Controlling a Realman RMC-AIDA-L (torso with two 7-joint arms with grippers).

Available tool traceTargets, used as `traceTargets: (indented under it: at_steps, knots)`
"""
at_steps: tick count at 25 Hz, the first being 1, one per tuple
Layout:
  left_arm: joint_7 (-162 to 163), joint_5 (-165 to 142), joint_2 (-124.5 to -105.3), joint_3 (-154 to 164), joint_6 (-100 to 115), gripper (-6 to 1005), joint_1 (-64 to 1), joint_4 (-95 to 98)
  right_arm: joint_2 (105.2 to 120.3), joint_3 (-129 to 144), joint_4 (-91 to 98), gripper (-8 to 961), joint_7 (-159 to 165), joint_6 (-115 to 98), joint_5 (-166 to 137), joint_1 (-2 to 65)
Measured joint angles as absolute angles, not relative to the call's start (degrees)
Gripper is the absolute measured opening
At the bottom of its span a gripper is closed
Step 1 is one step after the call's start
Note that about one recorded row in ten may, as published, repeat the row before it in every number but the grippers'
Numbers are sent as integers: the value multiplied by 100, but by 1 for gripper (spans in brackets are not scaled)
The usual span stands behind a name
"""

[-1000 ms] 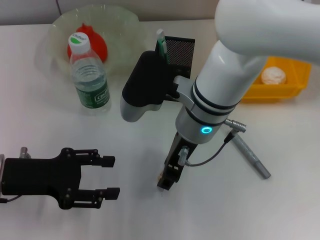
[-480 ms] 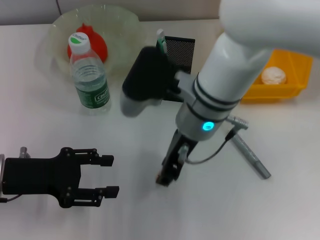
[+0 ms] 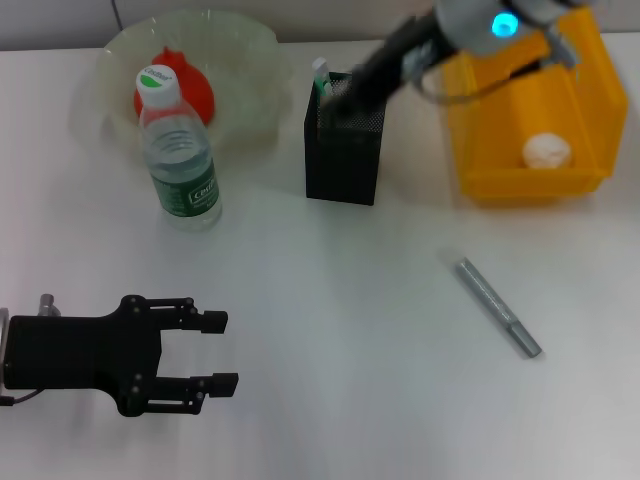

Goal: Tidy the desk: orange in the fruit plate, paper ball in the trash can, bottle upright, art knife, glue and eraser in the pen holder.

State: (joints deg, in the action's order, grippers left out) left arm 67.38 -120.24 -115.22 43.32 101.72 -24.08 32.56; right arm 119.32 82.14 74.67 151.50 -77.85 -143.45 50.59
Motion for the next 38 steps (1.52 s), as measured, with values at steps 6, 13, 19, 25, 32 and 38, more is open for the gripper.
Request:
traceTargets:
  at_steps: [6, 13, 19, 25, 32, 38]
  knots:
    - [6755, -12024, -11539, 4301, 10192, 732, -2415, 3258, 11919, 7949, 6825, 457, 14842, -7090, -14358, 5191]
    - [6757, -12024, -11540, 4290, 10196, 732, -2418, 3261, 11917, 7919, 6930, 589, 14838, -7265, -14364, 5148]
    - [6759, -12023, -11540, 4289, 10204, 733, -2417, 3261, 11918, 7783, 7500, 649, 14837, -8775, -14568, 5052]
    - [6759, -12023, -11536, 4289, 10205, 733, -2435, 3261, 11949, 7958, 7274, 648, 14934, -9349, -15144, 4843]
    - [6760, -12023, -11533, 4315, 10193, 733, -2474, 3261, 11961, 8259, 6281, 644, 14960, -8757, -15156, 4765]
    - [6815, -12023, -11525, 4332, 10165, 733, -2487, 3261, 11962, 8513, 5836, 631, 15089, -8434, -15160, 4788]
